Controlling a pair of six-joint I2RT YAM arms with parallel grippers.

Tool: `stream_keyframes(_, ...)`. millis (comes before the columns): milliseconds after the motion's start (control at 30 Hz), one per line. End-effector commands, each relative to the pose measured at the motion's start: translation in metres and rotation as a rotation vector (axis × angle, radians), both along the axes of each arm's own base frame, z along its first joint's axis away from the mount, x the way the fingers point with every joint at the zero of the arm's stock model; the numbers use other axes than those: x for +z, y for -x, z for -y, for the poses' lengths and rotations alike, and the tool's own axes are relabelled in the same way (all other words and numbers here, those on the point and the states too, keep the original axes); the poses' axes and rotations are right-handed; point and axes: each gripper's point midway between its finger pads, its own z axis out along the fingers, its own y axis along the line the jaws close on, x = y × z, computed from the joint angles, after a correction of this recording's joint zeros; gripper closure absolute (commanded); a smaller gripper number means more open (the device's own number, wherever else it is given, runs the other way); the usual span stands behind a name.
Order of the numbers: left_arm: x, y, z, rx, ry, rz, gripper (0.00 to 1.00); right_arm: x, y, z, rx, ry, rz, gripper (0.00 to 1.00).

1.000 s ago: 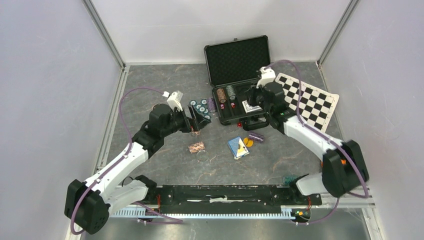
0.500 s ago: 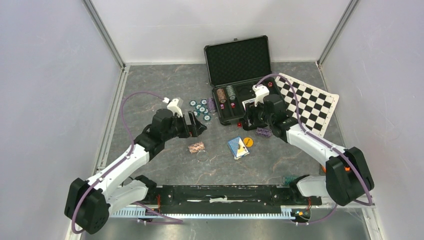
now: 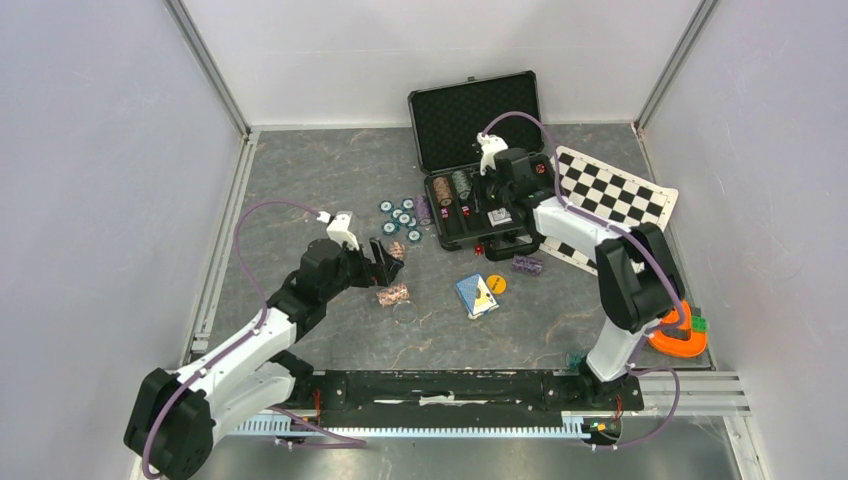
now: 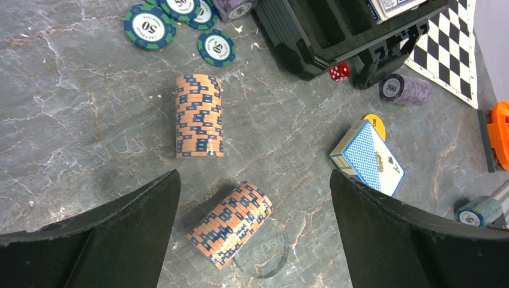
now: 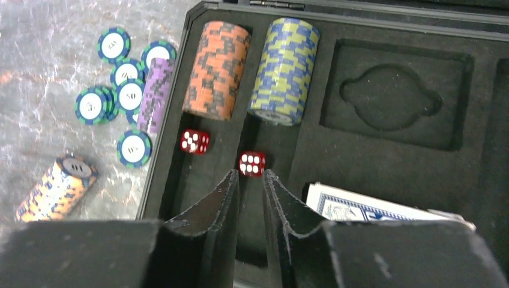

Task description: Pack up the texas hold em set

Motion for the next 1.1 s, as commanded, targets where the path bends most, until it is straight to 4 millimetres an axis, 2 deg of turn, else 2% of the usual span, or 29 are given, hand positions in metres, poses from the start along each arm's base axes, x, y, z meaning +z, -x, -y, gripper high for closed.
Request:
stream_keyframes(0, 0.019, -0.013, -0.005, 0.016, -0.022, 0.146, 0.00, 0.013, -0.024, -0.020, -0.020, -0.060, 0.026, 0.75)
stream_keyframes(167, 0.013, -0.013, -0.008, 0.022, -0.036, 0.145, 0.00, 0.003, -0.035, -0.025, -0.041, -0.041, 0.022, 0.83)
stream_keyframes(433, 0.015, -0.011, -0.009, 0.022, -0.026, 0.158, 0.00, -0.026, -0.044, -0.031, -0.065, 0.010, -0.017, 0.89)
stream_keyframes(600, 0.015, -0.010, -0.009, 0.021, -0.021, 0.158, 0.00, -0.040, -0.031, -0.028, -0.063, 0.047, -0.066, 0.93)
stream_keyframes(833, 0.015, -0.009, -0.007, 0.014, -0.016, 0.155, 0.00, -0.046, -0.019, -0.004, -0.147, 0.109, -0.073, 0.94)
stream_keyframes(933, 0.015, -0.009, -0.007, 0.013, -0.014, 0.153, 0.00, -0.048, -0.013, -0.003, -0.137, 0.121, -0.090, 0.95)
stream_keyframes(1067, 0.015, -0.008, -0.008, 0.013, -0.013, 0.154, 0.00, -0.045, 0.006, -0.008, -0.091, 0.163, -0.113, 0.95)
